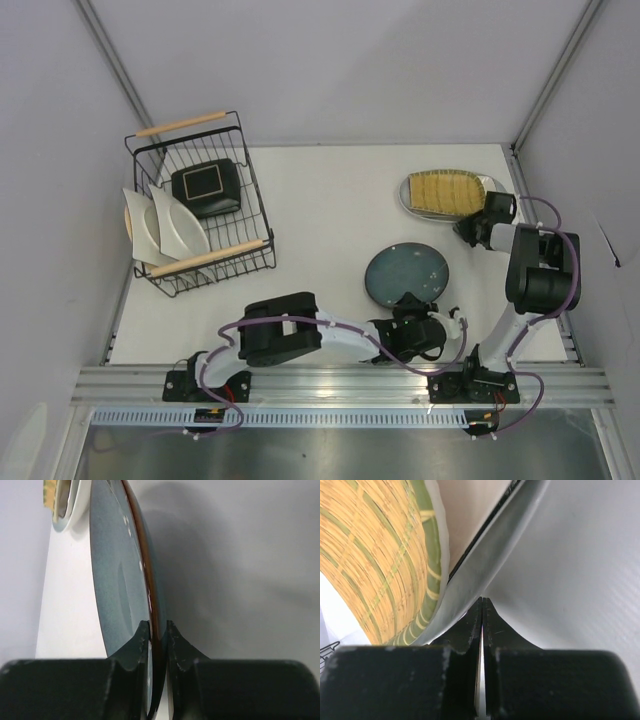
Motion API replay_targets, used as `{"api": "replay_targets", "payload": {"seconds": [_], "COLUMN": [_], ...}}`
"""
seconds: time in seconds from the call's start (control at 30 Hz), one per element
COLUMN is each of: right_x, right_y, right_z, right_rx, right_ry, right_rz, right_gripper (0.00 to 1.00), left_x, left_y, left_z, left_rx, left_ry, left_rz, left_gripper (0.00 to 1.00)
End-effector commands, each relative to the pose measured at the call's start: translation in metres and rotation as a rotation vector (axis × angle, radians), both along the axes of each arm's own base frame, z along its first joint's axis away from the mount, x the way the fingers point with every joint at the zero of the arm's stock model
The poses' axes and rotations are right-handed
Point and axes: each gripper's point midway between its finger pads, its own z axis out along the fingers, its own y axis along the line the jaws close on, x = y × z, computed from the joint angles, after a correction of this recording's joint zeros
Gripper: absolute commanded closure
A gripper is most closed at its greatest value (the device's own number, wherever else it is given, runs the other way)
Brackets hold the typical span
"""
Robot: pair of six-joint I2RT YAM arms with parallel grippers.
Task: Unload the plates from the dish rack
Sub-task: Place the plate on the table
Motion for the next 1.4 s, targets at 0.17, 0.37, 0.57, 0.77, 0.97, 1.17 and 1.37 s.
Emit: {"api": "replay_targets", "payload": {"seconds": [0.17, 0.37, 0.57, 0.77, 0.97, 1.17, 1.37], "right_x": [0.036, 0.032, 0.026, 0.020, 0.012, -0.003, -0.023], "right_y": [-0.011, -0.003, 0.005, 0.012, 0.017, 0.022, 0.038], "right_z": [0.028, 0.020, 0.021, 0.027, 0.034, 0.047, 0.048], "right_rx": [-0.008, 0.037, 0.063, 0.071, 0.076, 0.081, 0.127], "right_ry": [-0.113, -0.102, -0.109, -0.116, -0.118, -0.126, -0.134], "right_rz": [0.057, 0.086, 0.107, 0.111, 0.110, 0.115, 0.167], "right_gripper": [1.00, 1.00, 1.00, 1.00, 1.00, 0.96, 0.92], "left_x": [-0.025, -0.018, -0.016, -0.023, -0.026, -0.035, -0.046], "left_y": [-0.060, -0.047, -0.014, 0.014, 0.030, 0.053, 0.088], "left_z": [-0.044, -0.072, -0.065, -0.073, -0.069, -0.047, -0.043], "left_rx": [-0.108, -0.064, -0.078, -0.062, -0.063, -0.081, -0.110], "left_ry": [0.162, 0.153, 0.150, 0.192, 0.217, 0.280, 0.363], "left_rz": [-0.172, -0.142, -0.112, -0.100, -0.070, -0.025, 0.115], "left_gripper": [1.00, 1.00, 0.80, 0.39, 0.10, 0.00, 0.00]}}
